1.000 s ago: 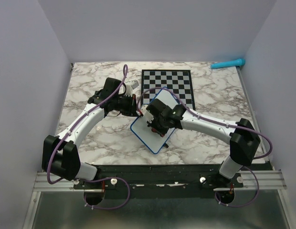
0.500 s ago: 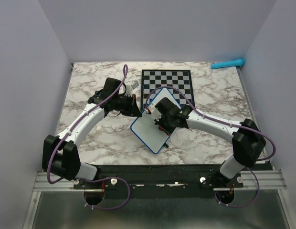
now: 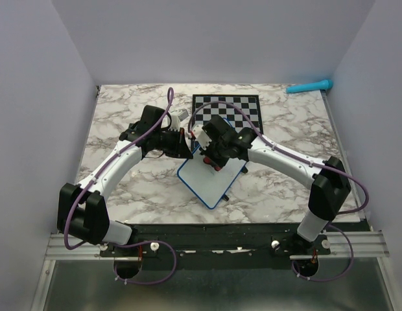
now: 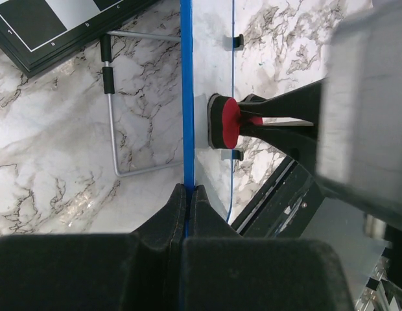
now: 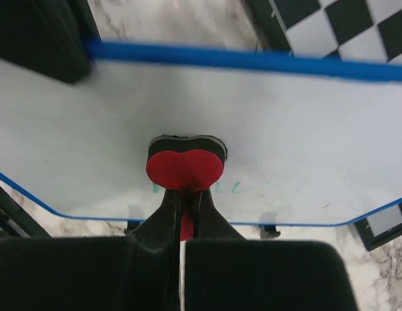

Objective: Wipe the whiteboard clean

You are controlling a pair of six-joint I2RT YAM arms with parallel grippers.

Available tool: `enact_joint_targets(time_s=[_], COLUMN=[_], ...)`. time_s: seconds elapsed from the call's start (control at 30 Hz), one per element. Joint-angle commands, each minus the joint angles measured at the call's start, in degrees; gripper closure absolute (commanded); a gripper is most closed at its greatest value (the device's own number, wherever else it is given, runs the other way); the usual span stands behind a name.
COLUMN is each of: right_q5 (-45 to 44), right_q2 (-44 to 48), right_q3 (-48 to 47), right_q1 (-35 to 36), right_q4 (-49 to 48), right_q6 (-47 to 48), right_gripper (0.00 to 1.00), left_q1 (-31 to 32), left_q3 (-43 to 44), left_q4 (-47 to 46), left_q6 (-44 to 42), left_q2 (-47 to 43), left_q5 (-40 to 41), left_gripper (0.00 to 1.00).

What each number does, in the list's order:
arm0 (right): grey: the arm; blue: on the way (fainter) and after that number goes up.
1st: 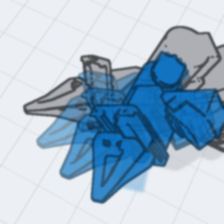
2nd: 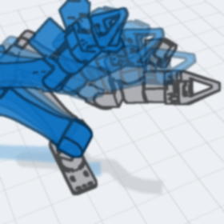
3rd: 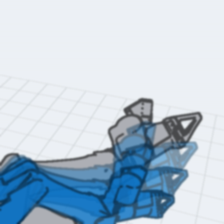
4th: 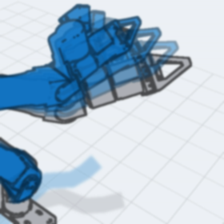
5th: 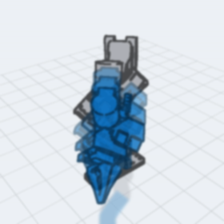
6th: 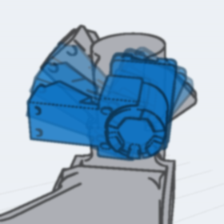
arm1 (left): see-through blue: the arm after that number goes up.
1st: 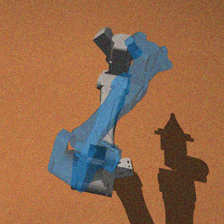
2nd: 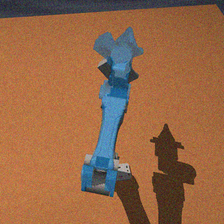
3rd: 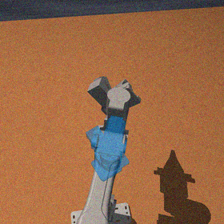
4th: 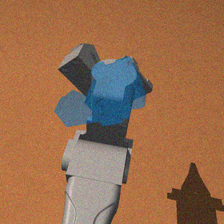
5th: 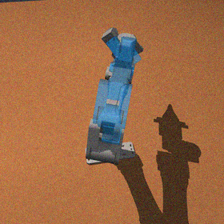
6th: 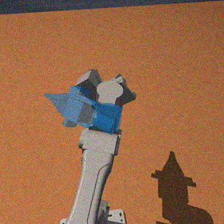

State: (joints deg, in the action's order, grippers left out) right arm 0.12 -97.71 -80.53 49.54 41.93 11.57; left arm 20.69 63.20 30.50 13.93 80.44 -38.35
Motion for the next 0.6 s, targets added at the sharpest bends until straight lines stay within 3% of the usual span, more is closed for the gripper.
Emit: enact_joint_targets(time_s=[0.0,0.33,0.43,0.57], right_q5=[2.5,2.8,2.4,3.0], right_q2=[-3.0,3.0,4.2,3.3], right_q3=[-4.3,16.9,18.0,12.3], right_q1=[0.4,0.4,0.4,0.4], right_q4=[-1.3,-5.0,-5.0,-4.1], right_q6=[-0.8,-1.3,-1.6,-1.9], right_gripper=[0.99,0.99,0.99,0.99], left_q1=[0.7,0.8,0.7,0.8], left_q3=[0.3,-0.1,-0.3,0.2], left_q4=[1.1,0.8,0.4,0.5], left_q6=[-0.2,-0.2,0.2,0.3], left_q2=[0.9,0.8,0.9,1.3], left_q5=[-2.5,-3.0,-3.3,-3.4], left_gripper=[1.0,1.0,1.0,1.0])
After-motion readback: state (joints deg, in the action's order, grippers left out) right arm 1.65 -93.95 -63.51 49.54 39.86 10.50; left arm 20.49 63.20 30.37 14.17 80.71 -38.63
